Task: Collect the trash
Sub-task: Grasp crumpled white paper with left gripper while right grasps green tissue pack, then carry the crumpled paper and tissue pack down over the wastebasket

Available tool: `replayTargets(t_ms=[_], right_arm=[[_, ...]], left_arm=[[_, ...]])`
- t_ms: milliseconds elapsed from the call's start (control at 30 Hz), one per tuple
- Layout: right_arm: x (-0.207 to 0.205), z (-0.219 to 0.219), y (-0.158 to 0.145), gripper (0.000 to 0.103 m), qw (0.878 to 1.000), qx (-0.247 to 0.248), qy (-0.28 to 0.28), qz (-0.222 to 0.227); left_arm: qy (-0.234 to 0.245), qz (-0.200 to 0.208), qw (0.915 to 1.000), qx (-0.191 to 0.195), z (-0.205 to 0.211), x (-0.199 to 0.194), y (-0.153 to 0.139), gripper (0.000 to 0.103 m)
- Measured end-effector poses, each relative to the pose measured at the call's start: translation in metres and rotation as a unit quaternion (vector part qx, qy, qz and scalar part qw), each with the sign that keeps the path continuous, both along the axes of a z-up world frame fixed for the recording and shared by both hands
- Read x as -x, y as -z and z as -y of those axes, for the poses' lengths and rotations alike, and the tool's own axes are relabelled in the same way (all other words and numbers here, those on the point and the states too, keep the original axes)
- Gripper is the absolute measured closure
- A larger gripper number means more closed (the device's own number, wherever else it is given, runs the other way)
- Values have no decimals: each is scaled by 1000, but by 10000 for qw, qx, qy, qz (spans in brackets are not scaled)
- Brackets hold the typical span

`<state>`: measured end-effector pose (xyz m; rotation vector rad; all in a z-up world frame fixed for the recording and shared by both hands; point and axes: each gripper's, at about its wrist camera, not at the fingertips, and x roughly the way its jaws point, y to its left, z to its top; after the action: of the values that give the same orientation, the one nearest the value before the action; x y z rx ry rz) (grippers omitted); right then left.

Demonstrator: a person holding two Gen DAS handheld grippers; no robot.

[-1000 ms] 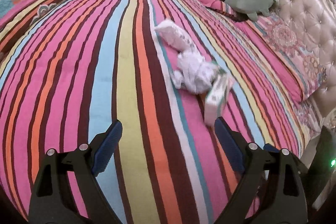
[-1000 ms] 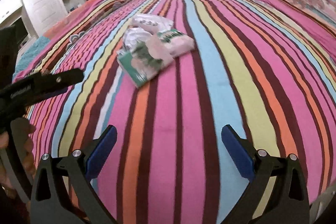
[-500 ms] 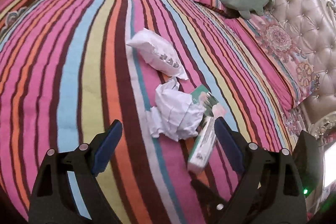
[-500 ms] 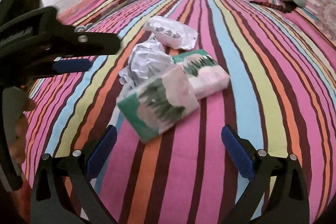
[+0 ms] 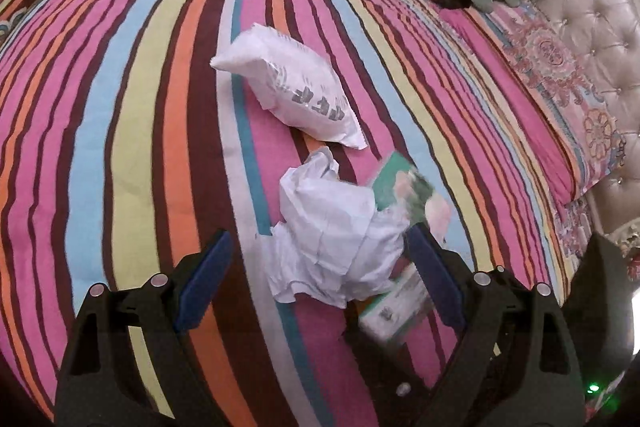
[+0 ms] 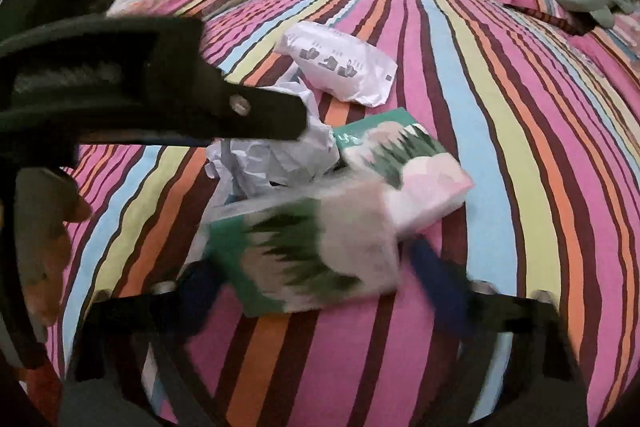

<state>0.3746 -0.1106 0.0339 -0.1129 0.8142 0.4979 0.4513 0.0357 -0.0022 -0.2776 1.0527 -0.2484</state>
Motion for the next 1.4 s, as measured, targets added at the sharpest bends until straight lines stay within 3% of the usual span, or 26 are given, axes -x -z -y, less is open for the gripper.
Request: replayTargets(t_ms=[233, 400, 467, 533, 700, 867, 1400], right_arm=[[4, 11, 1, 31, 10000, 13, 36, -36], [15, 27, -1, 31, 9993, -135, 335, -134], [16, 31, -1, 32, 9989, -174, 404, -164], [19, 36, -1, 32, 9983, -215, 511, -203], [25, 49, 1, 32, 9957, -383, 783, -314], [41, 58, 0, 32, 9913, -680, 1009, -500], [98, 68, -11, 32, 9895, -827, 1109, -414]], left_arm=[[34, -140, 9997, -196, 13, -7, 13, 16], [20, -30, 9988, -479, 22, -6, 17, 17], [3, 31, 9987, -514, 23, -5, 17, 34], [-43, 59, 9990, -442, 23, -3, 15, 43], [-27, 65, 9990, -435, 24, 6, 11, 44], [-34, 200, 9990, -394, 20, 35, 1, 44], [-214, 481, 9980, -350, 4, 169, -9, 44]])
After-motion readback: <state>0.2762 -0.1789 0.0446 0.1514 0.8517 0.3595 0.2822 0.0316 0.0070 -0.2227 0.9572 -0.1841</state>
